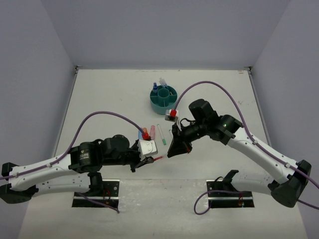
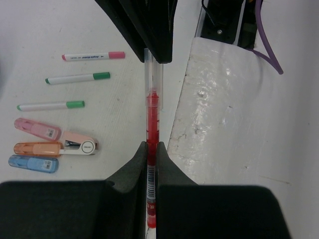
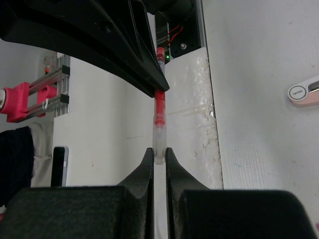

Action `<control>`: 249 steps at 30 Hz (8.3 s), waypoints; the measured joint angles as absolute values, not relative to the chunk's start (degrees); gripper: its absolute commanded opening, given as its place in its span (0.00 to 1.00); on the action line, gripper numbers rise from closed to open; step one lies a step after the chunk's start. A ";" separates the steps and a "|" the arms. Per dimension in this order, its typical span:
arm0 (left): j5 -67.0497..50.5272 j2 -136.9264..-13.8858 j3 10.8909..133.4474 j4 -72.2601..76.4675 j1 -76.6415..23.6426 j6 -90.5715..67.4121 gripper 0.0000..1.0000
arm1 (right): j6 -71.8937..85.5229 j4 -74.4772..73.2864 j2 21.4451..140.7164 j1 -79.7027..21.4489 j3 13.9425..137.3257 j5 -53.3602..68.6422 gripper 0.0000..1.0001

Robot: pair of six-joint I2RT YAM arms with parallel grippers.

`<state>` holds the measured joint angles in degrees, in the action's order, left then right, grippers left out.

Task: Sort the stationery into containers
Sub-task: Close the pen cap on the pen.

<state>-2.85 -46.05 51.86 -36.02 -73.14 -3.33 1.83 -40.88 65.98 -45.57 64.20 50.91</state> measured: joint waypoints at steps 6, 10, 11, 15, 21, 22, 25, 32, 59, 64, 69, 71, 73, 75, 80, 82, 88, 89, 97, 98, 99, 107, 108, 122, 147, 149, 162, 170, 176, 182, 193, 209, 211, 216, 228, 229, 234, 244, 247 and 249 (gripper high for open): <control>-2.90 -45.60 51.68 -37.15 -73.14 -3.36 0.00 | 1.47 -41.58 68.20 -46.24 65.34 51.48 0.18; -2.89 -45.60 51.64 -35.41 -73.14 -3.36 0.00 | 1.45 -41.17 68.09 -46.65 65.34 51.46 0.20; -2.88 -45.59 51.64 -34.64 -73.14 -3.36 0.00 | 1.45 -41.03 68.08 -46.84 65.34 51.44 0.20; -2.76 -45.57 51.63 -33.13 -73.14 -3.38 0.00 | 1.46 -40.64 67.60 -46.98 65.34 50.72 0.29; -2.74 -45.00 51.64 -31.72 -73.14 -3.40 0.00 | 1.64 -40.07 66.20 -46.98 65.34 49.43 0.46; -2.74 -44.91 51.64 -31.50 -73.14 -3.40 0.00 | 1.75 -39.90 65.93 -46.98 65.34 49.22 0.47; -2.74 -44.84 51.64 -30.92 -73.14 -3.40 0.00 | 1.87 -39.48 65.07 -46.98 65.34 48.88 0.52; -2.47 -44.26 51.64 -30.92 -73.14 -3.40 0.00 | 1.75 -39.29 64.04 -46.91 65.31 47.47 0.99; 16.05 -35.34 47.02 -5.93 -73.14 -14.01 0.00 | 22.21 4.65 50.84 -44.91 41.01 48.13 0.73; 17.30 -35.68 41.85 5.18 -73.14 -18.39 0.00 | 24.66 10.75 53.43 -46.87 43.22 44.94 0.58; 18.97 -35.60 37.83 12.37 -73.14 -21.67 0.00 | 25.03 13.05 55.78 -46.86 46.14 43.62 0.52; 19.58 -35.57 36.97 14.48 -73.14 -22.64 0.00 | 25.10 13.54 55.75 -46.87 46.17 43.00 0.49; 19.81 -35.57 36.62 16.31 -73.14 -23.32 0.00 | 25.09 13.73 55.75 -46.87 46.18 42.88 0.49; 19.86 -35.57 36.30 18.20 -73.14 -23.60 0.00 | 25.21 13.81 55.76 -46.87 46.23 42.86 0.49; 19.73 -36.00 35.34 22.30 -73.14 -23.63 0.00 | 26.16 14.85 56.19 -47.10 46.40 43.01 0.45; 19.67 -36.42 34.90 23.53 -73.14 -23.60 0.00 | 26.71 15.46 56.42 -47.24 46.41 43.13 0.45; 18.98 -37.19 33.19 25.92 -73.14 -23.44 0.00 | 28.32 17.63 56.75 -47.56 46.42 43.92 0.42; 18.83 -37.29 33.06 26.08 -73.14 -23.42 0.00 | 28.50 17.96 56.78 -47.64 46.43 44.24 0.36; 18.04 -38.03 32.86 27.90 -73.14 -23.34 0.00 | 29.98 19.71 58.09 -47.98 46.94 44.85 0.14; 18.01 -38.04 32.83 28.00 -73.14 -23.26 0.00 | 30.10 19.77 58.15 -48.02 46.98 44.99 0.08; 17.90 -38.03 32.75 28.16 -73.13 -23.22 0.00 | 30.13 19.78 58.15 -48.07 47.03 45.06 0.03; 17.29 -37.54 32.56 28.11 -73.14 -22.79 0.48 | 29.62 18.75 58.19 -48.15 47.78 45.87 0.00; 17.27 -37.33 32.56 27.62 -73.14 -22.92 0.49 | 29.21 18.08 58.18 -48.21 48.06 45.91 0.00; 15.95 -36.12 32.44 23.69 -73.14 -21.41 0.38 | 24.67 9.89 59.63 -49.32 52.21 49.11 0.00; 7.52 -35.07 33.56 19.90 -73.14 -16.82 0.00 | 20.62 -2.40 50.79 -49.95 53.32 34.72 0.99; 5.44 -35.54 33.32 19.89 -73.14 -16.10 0.00 | 21.09 -3.23 48.23 -49.99 54.30 31.35 0.93; -1.16 -45.42 34.33 15.18 -73.14 -15.16 0.00 | 21.40 -3.26 49.07 -49.98 62.02 23.95 0.30; -1.24 -45.41 35.17 15.29 -73.14 -15.16 0.00 | 21.38 -3.08 49.05 -49.98 60.16 25.19 0.29; -1.00 -45.42 35.59 15.18 -73.15 -15.18 0.00 | 22.16 -2.75 48.99 -49.98 56.60 27.31 0.27; -0.92 -45.54 35.88 14.05 -73.17 -15.20 0.00 | 23.44 -0.27 48.43 -49.94 54.87 29.25 0.34; 0.25 -45.76 36.88 14.38 -73.17 -15.27 0.00 | 25.83 1.47 46.27 -49.98 53.00 29.51 0.22; 1.52 -46.00 37.04 15.25 -73.10 -15.83 0.00 | 26.45 5.33 46.93 -49.98 52.20 29.67 0.00; 1.95 -45.85 37.04 15.24 -73.10 -15.91 0.00 | 26.48 6.05 46.85 -49.98 51.82 29.58 0.00; 4.66 -44.88 37.03 14.32 -73.25 -16.80 0.00 | 26.59 9.38 47.19 -49.97 49.84 28.99 0.00; 5.68 -43.74 36.75 11.90 -72.38 -16.48 0.00 | 29.02 18.46 50.77 -49.82 46.04 28.29 0.00; 5.59 -43.55 36.72 11.88 -72.38 -16.37 0.00 | 29.22 19.06 50.83 -49.82 45.81 28.41 0.00; 5.03 -42.47 36.14 11.48 -72.38 -15.58 0.00 | 29.87 22.07 51.06 -49.87 44.15 29.48 0.00; 4.86 -42.37 36.08 8.04 -71.67 -13.82 0.00 | 31.99 27.65 54.83 -49.84 41.86 31.63 0.00; 4.69 -42.37 36.16 6.72 -71.66 -13.21 0.00 | 32.98 30.04 55.18 -49.82 40.29 32.24 0.00; 4.56 -42.37 36.74 5.07 -71.66 -12.45 0.00 | 33.37 31.00 55.18 -49.84 39.43 32.34 0.00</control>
